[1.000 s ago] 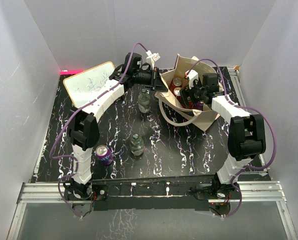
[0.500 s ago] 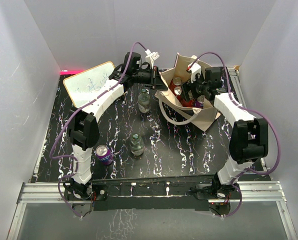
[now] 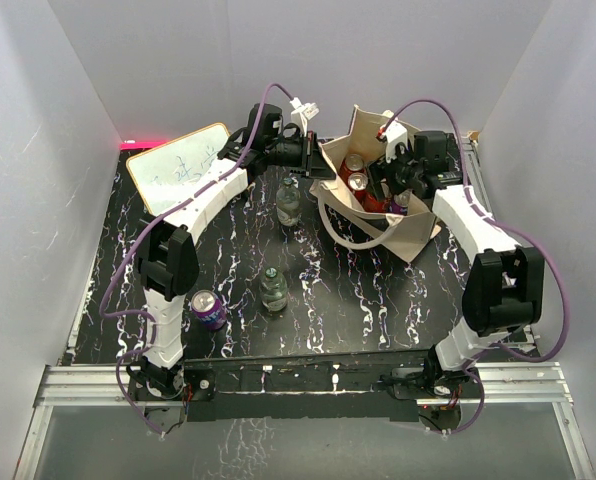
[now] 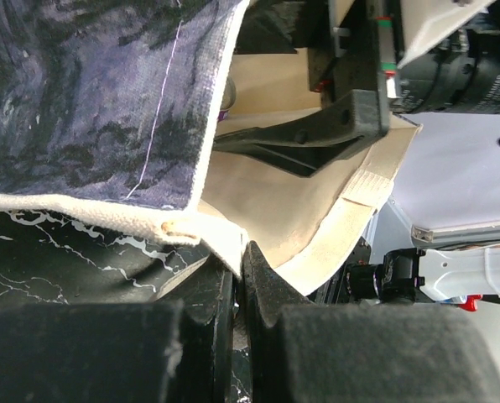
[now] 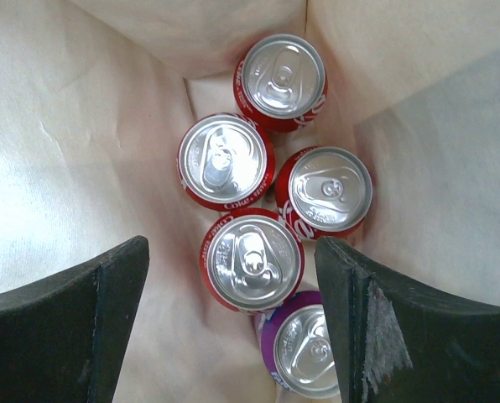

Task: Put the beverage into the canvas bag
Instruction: Place the drink in the canvas bag, then pick up the drink from the center of the board.

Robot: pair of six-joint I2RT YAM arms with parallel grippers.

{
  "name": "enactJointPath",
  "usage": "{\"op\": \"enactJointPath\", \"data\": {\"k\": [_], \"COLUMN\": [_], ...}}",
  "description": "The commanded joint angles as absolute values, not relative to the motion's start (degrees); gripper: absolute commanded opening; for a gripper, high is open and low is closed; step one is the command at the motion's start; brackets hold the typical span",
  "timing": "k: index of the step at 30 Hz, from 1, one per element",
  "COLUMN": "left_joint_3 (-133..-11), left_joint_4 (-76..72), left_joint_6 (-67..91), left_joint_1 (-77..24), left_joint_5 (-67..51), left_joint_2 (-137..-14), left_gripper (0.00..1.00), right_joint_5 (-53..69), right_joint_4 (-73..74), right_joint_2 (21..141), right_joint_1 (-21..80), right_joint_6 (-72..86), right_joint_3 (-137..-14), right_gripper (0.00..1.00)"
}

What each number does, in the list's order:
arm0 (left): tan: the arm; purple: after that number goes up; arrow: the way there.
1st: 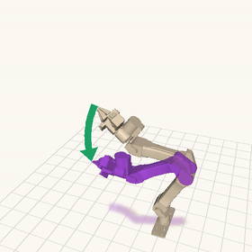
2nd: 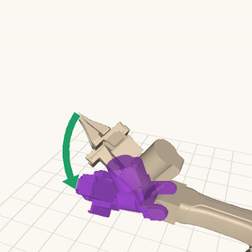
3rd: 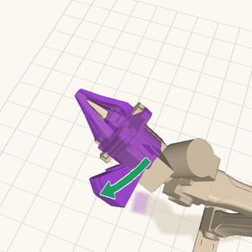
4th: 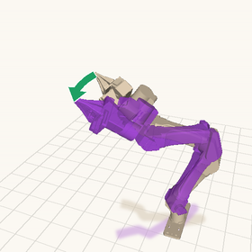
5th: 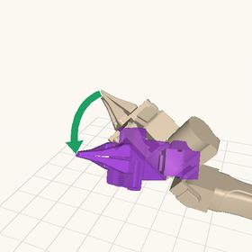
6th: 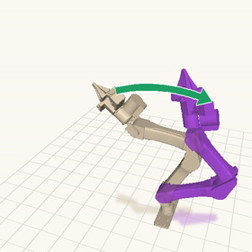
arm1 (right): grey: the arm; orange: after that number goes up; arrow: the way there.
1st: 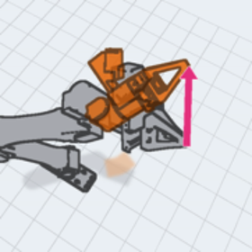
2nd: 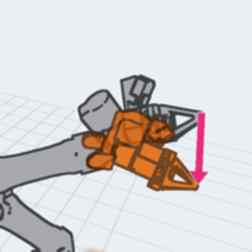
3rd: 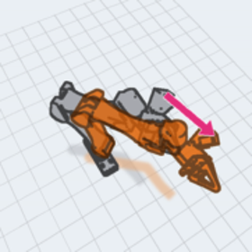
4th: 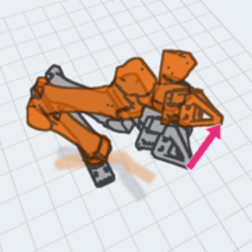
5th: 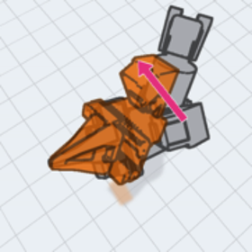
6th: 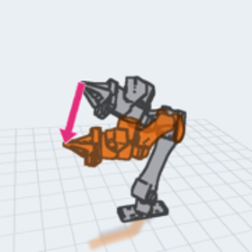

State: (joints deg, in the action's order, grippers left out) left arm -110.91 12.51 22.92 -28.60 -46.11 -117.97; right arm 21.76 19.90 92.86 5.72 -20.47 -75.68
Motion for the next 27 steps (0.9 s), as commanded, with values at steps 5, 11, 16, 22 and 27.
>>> {"op": "enactJointPath", "data": {"k": [5,11,16,22,27], "left_joint_3": [-112.55,-110.0,-108.6,-107.22,-107.03], "left_joint_4": [8.66,7.77,8.67,10.16,10.78], "left_joint_6": [20.85,20.25,18.58,16.68,15.94], "left_joint_1": [-28.21,-28.21,-28.29,-28.23,-28.26], "left_joint_5": [-48.52,-48.18,-47.58,-46.8,-46.18], "left_joint_2": [-116.63,-116.2,-116.2,-116.13,-116.61], "left_gripper": [0.0,0.0,0.0,0.0,0.0], "right_joint_5": [16.63,13.94,13.12,12.83,13.47], "right_joint_4": [29.63,32.51,32.45,32.37,32.03], "right_joint_2": [80.76,74.33,71.2,68.81,68.08], "right_joint_1": [3.6,1.87,0.3,-2.35,-3.56], "right_joint_6": [-25.49,-29.87,-33.22,-37.57,-39.56], "right_joint_3": [-76.57,-68.76,-61.71,-56.53,-53.54], "right_gripper": [0.71,0.64,0.61,0.59,0.59]}}
